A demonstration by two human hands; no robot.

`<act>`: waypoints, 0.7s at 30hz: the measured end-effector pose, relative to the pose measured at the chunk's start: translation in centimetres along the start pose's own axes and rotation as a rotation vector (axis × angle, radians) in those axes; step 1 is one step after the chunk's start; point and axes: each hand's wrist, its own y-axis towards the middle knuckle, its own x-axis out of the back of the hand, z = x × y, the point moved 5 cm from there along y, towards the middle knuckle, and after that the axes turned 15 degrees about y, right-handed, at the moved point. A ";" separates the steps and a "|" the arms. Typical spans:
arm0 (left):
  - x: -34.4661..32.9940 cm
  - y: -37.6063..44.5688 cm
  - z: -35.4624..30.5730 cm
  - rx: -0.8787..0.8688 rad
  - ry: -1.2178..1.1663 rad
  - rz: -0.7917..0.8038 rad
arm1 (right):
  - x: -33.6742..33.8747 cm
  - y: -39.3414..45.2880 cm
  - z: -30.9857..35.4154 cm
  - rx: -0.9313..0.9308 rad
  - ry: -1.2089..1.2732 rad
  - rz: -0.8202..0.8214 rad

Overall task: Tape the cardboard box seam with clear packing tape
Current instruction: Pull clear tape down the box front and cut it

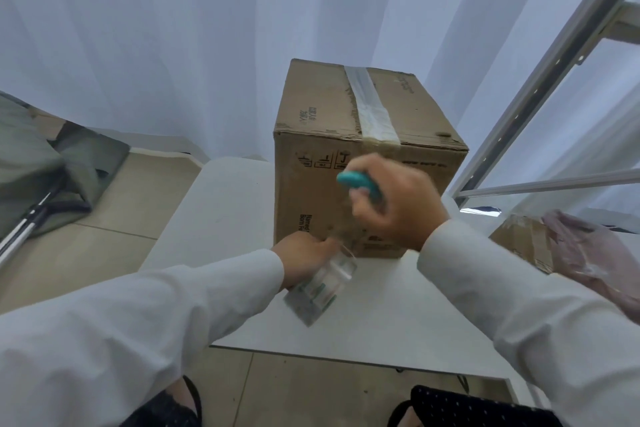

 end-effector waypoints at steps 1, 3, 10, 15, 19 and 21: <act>0.1 0.0 -0.1 0.000 0.019 0.010 | 1.8 0.7 -0.1 -0.013 -0.017 -0.157; 0.1 -0.1 -0.3 0.002 0.057 0.028 | 4.7 1.7 -2.1 -0.208 0.029 -0.376; 0.4 -0.6 -1.0 -0.011 0.098 0.045 | 4.0 1.3 -4.0 -0.485 -0.053 -0.286; 1.5 -0.4 -1.1 -0.020 0.127 0.012 | 3.6 1.6 -2.5 -0.463 -0.076 -0.286; 2.4 -0.4 -1.4 -0.039 0.187 -0.012 | 3.5 2.2 -1.7 -0.444 -0.097 -0.267; 2.7 -0.4 -1.5 -0.050 0.226 -0.008 | 3.5 2.4 -1.6 -0.425 -0.103 -0.251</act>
